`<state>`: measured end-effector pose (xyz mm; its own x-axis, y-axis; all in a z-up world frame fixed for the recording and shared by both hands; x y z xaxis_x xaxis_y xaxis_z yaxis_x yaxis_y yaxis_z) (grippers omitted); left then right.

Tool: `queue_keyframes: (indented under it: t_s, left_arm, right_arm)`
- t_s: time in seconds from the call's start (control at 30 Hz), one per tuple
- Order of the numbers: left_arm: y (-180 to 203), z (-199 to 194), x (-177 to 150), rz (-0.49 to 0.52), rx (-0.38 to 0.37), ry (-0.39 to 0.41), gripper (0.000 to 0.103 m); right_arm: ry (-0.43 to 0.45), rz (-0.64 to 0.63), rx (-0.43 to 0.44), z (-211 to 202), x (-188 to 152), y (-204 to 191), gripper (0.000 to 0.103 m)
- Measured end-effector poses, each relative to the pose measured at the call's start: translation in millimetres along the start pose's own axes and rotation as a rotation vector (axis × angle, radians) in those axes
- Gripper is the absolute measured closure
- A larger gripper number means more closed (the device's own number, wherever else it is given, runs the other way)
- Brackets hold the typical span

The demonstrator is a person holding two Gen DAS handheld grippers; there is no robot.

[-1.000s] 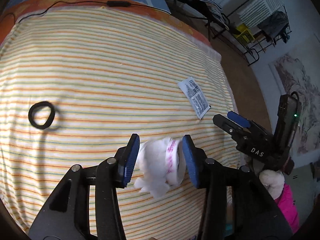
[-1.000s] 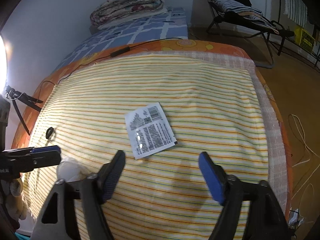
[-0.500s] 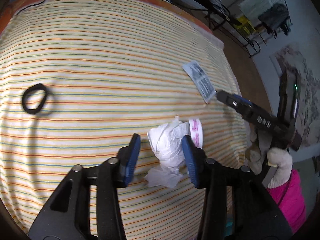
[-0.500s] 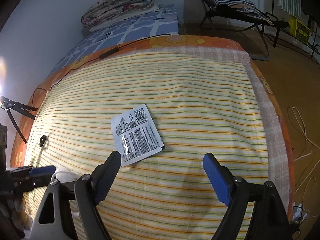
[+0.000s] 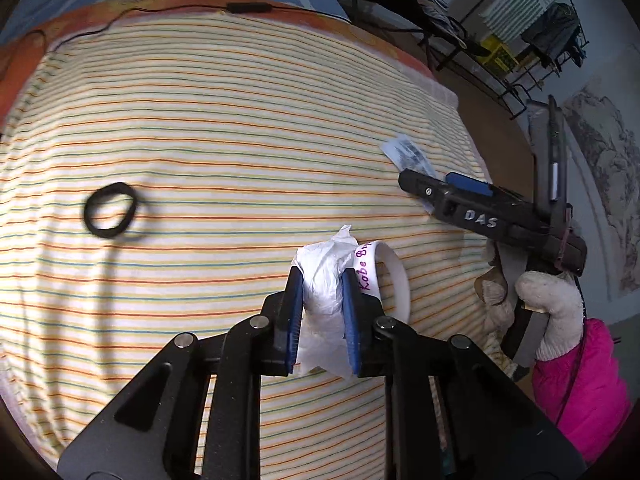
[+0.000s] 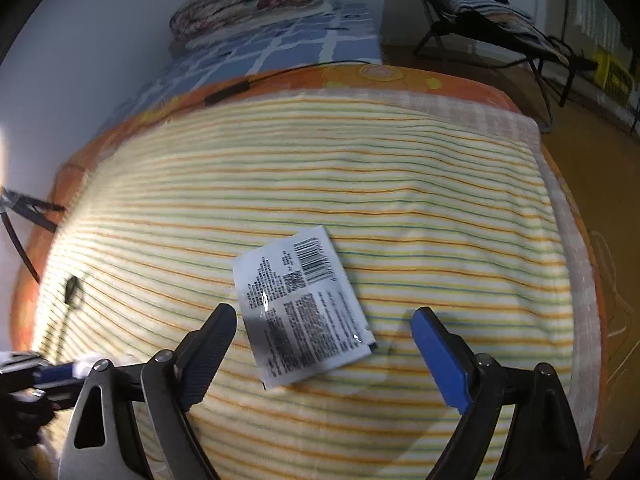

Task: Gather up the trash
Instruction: 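Grasp the white tissue with the left tool while the right tool grasps the receipt packet, then carry tissue and receipt down into the blue basket and open both tools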

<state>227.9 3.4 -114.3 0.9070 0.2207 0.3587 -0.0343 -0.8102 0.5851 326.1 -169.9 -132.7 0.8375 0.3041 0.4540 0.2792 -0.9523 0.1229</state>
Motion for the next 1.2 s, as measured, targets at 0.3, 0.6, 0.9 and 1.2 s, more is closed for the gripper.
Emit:
queue_keyframes:
  t_s: [0.3, 0.6, 0.9, 1.2]
  left_arm:
    - [-8.1, -28.8, -10.0, 0.05, 0.137, 0.05, 0.086]
    - [-11.4, -50.0, -48.1, 0.204, 0.367, 0.01, 0.086]
    - [-33.9, -86.6, -104.2, 0.054, 0.297, 0.004, 0.087]
    - [-13.3, -128.8, -147.0, 0.007, 0.213, 0.072, 0.087]
  right_arm:
    - [0.019, -0.055, -0.001, -15.9, -7.5, -8.7, 0.04]
    - [0.067, -0.031, 0.037, -66.6, -27.3, 7.8, 0.04]
    - [0.13, -0.045, 0.077, -122.2, -53.8, 1.8, 0.04]
    - [0.152, -0.099, 0.159, -172.9, -114.9, -24.7, 0.04]
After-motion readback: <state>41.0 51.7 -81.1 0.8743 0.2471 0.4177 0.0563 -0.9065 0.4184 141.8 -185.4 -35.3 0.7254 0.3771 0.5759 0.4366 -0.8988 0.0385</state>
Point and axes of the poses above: each gripper's, at about its wrist camera, not at the fingertips, and z roughly the way its jaws point, y to its right, x to its top, the point moved 4 cm from there along z, roughly the way its jaws point, and after that the axes turned 15 degrees about -x, right-handed, at the moved point
